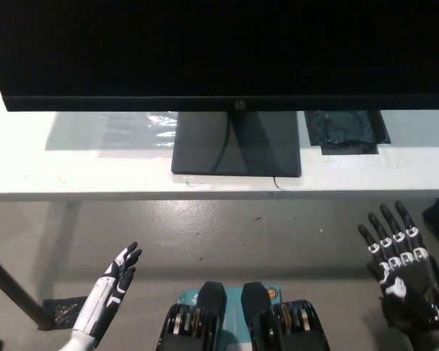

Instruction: The monitor is being placed at the center of the desk and the robot uses its right hand to grab on the right side of the monitor and tilt the angle of the montior sideways.

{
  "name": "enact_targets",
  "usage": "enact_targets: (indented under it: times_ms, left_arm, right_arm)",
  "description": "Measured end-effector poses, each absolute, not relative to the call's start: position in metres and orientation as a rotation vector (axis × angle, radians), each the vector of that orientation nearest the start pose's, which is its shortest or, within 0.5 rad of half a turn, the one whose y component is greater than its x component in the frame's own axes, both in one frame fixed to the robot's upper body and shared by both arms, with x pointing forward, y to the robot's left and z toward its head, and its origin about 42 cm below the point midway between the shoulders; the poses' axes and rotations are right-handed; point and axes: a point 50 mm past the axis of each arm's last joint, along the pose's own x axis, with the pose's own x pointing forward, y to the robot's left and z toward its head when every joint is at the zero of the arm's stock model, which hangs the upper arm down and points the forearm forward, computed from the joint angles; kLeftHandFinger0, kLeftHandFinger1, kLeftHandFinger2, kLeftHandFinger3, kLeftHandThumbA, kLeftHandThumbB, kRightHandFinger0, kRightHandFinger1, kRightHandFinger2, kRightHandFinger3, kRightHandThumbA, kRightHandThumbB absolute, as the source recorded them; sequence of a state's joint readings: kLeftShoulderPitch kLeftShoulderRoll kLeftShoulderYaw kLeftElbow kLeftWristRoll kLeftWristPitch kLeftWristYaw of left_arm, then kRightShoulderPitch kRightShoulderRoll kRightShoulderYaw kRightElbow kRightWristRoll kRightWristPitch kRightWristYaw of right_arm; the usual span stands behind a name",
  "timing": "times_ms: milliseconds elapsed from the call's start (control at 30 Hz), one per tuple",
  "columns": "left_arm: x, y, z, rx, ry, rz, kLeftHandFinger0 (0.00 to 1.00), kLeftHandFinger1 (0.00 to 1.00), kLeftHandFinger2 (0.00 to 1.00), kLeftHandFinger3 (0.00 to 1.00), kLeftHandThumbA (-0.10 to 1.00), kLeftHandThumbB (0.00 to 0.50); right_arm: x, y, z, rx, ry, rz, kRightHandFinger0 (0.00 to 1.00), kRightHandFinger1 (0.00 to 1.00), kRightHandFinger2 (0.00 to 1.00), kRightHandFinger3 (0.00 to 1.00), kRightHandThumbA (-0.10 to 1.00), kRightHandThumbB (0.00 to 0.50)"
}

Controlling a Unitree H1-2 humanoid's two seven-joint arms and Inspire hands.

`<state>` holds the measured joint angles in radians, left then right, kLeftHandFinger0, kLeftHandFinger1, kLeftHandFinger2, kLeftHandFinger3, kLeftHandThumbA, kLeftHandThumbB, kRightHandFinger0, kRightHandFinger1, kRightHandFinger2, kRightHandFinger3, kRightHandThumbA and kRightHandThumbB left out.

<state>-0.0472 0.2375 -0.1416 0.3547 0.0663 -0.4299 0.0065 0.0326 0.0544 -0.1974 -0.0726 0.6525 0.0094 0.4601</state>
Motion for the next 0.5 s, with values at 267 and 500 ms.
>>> enact_targets:
  times_ms: [267,500]
  left_arm:
    - [0.283,0.263,0.043,0.296,-0.107,-0.177,1.0,1.0,1.0,1.0,1.0,0.371]
    - [0.283,0.262,0.043,0.296,-0.105,-0.186,1.0,1.0,1.0,1.0,1.0,0.369]
  right_arm:
    - [0.251,-0.208,0.139,0.481,-0.362,0.286,1.0,1.0,1.0,1.0,1.0,0.456]
    - [0.262,-0.205,0.113,0.345,-0.302,0.237,1.0,1.0,1.0,1.0,1.0,0.44]
